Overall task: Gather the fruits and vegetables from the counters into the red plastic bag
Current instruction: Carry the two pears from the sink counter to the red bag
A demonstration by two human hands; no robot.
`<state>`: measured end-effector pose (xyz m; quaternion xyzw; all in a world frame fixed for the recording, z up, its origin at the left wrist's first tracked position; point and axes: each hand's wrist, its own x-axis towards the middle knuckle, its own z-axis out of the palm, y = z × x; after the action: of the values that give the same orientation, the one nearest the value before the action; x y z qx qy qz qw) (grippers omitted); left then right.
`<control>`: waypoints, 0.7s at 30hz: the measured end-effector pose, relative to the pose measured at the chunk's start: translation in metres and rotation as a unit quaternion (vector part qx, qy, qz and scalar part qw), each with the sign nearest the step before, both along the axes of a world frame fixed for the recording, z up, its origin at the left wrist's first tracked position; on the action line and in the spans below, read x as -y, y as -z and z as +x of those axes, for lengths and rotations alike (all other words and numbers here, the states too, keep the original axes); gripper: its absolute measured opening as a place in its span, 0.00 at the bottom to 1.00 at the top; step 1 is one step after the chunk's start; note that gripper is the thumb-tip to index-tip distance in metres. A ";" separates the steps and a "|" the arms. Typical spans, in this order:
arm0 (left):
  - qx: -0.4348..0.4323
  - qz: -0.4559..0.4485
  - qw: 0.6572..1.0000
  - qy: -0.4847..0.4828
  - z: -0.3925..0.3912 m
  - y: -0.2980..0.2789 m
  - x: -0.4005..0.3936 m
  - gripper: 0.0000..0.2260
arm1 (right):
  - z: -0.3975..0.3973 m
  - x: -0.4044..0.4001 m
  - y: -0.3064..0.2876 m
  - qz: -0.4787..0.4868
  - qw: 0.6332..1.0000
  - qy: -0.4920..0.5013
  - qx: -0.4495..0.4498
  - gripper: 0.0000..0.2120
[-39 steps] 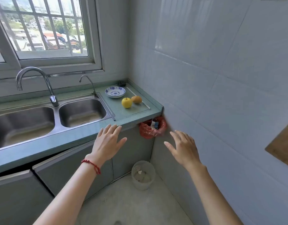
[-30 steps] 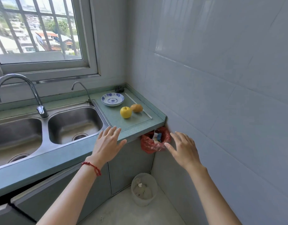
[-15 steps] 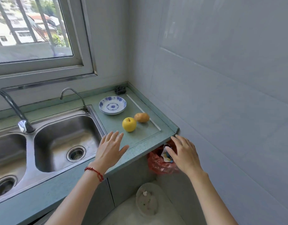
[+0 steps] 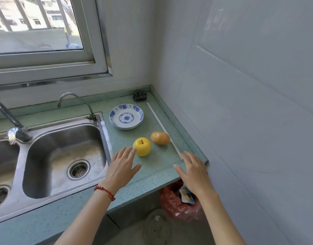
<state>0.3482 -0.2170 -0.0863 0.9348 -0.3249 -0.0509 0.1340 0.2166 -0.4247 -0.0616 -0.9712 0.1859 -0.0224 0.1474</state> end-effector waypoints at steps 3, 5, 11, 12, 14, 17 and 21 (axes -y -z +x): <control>-0.017 0.004 1.000 -0.005 0.011 0.007 0.011 0.31 | 0.019 0.009 0.008 0.003 1.000 -0.013 -0.015 0.27; -0.030 0.001 1.000 -0.007 0.018 0.012 0.018 0.32 | 0.031 0.012 0.015 0.015 1.000 -0.012 -0.017 0.27; -0.091 -0.070 0.993 -0.036 0.045 0.029 0.044 0.37 | 0.062 0.020 0.032 0.023 1.000 -0.004 -0.021 0.27; -0.114 -0.093 0.988 -0.054 0.050 0.032 0.048 0.38 | 0.066 0.020 0.034 0.029 0.999 0.002 -0.019 0.27; -0.160 -0.138 0.973 -0.090 0.059 0.037 0.055 0.40 | 0.074 0.020 0.038 0.040 0.999 0.010 -0.021 0.27; -0.211 -0.169 0.955 -0.122 0.070 0.047 0.063 0.42 | 0.087 0.023 0.043 0.043 0.999 0.014 -0.017 0.29; -0.235 -0.180 0.946 -0.130 0.076 0.059 0.068 0.44 | 0.099 0.027 0.048 0.039 0.999 0.021 0.004 0.35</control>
<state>0.4243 -0.2852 -0.1454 0.8906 -0.1631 -0.1923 0.3784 0.3160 -0.4515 -0.1099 -0.9604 0.2066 -0.0223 0.1856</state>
